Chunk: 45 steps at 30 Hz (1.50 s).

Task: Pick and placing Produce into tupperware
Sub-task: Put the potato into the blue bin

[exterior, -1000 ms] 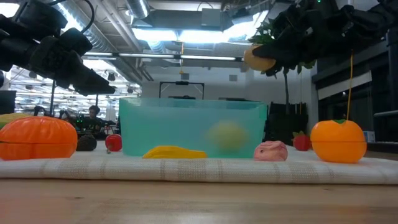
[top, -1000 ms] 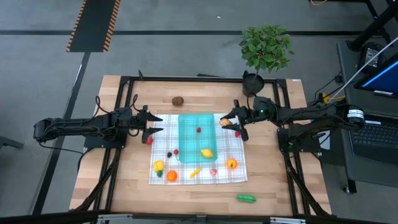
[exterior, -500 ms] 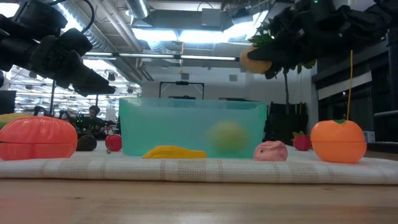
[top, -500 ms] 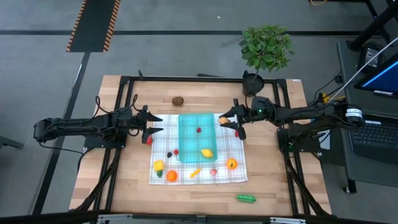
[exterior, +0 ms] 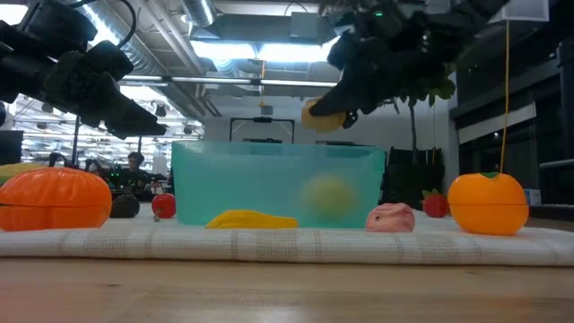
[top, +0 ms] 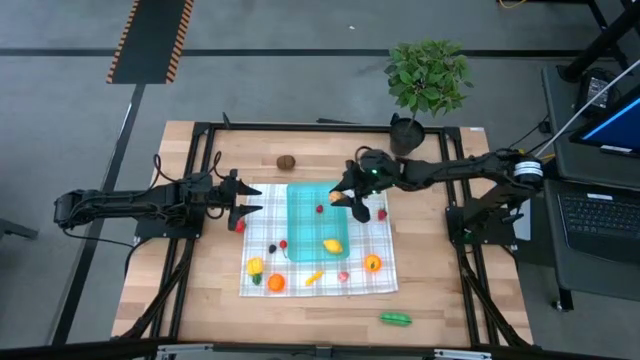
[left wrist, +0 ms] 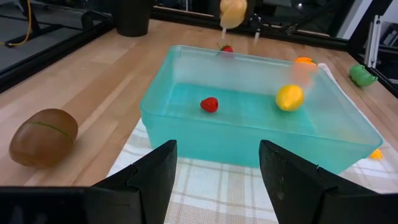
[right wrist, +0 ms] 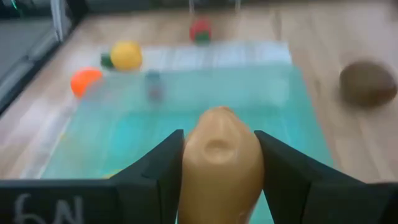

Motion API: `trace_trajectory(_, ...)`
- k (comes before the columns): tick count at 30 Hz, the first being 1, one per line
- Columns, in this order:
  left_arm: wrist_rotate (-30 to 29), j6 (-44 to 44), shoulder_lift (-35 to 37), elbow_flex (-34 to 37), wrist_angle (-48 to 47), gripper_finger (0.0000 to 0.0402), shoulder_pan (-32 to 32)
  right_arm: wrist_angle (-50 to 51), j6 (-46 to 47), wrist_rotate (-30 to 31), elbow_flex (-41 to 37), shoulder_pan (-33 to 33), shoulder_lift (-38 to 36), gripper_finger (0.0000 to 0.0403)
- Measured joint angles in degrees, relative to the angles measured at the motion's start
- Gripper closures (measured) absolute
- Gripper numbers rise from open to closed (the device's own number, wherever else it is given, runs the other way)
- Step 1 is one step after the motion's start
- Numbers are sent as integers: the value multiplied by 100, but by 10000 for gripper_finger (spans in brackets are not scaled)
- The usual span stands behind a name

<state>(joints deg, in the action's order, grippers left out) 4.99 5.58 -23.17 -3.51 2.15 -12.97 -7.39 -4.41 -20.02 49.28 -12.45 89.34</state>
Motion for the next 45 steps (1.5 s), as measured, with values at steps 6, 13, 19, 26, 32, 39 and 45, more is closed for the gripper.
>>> trace_trajectory(6, -2, -9, -1, 0, -2, 182, 0, 1817, -244, -16, 1116, 2, 256, 228)
trace_trajectory(13, 0, -13, -3, 0, -3, 182, 0, 2189, -585, -14, 1581, 60, 588, 228)
trace_trajectory(19, 0, -15, -6, 0, -4, 182, 0, 2103, -658, -13, 1583, 199, 1003, 228)
trace_trajectory(26, 0, -13, -6, 0, -4, 182, 0, 1835, -653, -16, 1583, 356, 1447, 228)
trace_trajectory(32, -1, -9, -6, 0, -2, 182, 0, 1825, -496, -14, 1583, 430, 1704, 224)
trace_trajectory(39, -2, -4, -6, 0, -2, 182, 0, 1782, -489, -14, 1580, 433, 1751, 211)
trace_trajectory(45, -2, 0, -6, 0, -2, 182, 0, 1783, -473, -14, 1580, 433, 1751, 183)
